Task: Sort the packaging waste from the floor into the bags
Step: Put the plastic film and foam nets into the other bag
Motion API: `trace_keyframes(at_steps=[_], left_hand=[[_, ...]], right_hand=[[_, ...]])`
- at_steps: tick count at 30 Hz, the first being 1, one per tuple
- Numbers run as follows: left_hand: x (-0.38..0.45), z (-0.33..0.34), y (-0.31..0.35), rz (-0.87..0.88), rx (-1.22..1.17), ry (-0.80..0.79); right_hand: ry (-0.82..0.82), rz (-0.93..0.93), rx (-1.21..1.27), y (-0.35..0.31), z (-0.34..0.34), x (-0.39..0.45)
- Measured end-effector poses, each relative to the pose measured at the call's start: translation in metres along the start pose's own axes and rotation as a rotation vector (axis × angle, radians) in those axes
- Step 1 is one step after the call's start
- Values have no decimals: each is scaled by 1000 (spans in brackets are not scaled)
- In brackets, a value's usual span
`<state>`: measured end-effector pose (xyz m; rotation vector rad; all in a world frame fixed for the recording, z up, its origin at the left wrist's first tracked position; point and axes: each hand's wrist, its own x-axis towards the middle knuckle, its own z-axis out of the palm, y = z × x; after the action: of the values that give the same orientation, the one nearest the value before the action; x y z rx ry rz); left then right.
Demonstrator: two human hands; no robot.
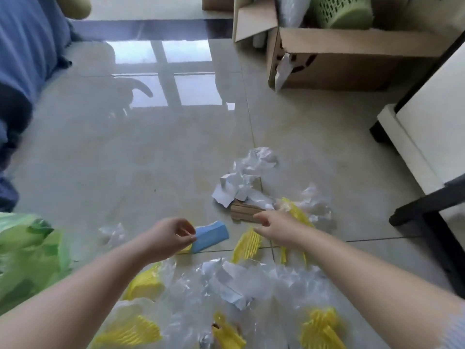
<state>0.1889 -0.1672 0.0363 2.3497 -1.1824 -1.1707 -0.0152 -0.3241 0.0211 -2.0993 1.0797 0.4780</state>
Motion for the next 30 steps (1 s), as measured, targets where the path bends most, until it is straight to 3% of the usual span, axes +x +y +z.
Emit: trace_keyframes(at_steps=[6,13,15,21,27,30], left_hand=[[82,38,-19,-37,111,18],[112,75,-27,1,547,63],[118,79,-29,26,595,98],[135,74,-25,21,476,63],[150,65,-11,50,-81,40],[161,53,-6,-1,-217,125]], right_hand=[[-54,0,-4,11,34,69],[372,252,-29,29,27,111],[416,317,-53,35,21,124],[419,343,-119,36,14,149],[285,306,-105,34,12,153],[254,255,-220,34,10,146]])
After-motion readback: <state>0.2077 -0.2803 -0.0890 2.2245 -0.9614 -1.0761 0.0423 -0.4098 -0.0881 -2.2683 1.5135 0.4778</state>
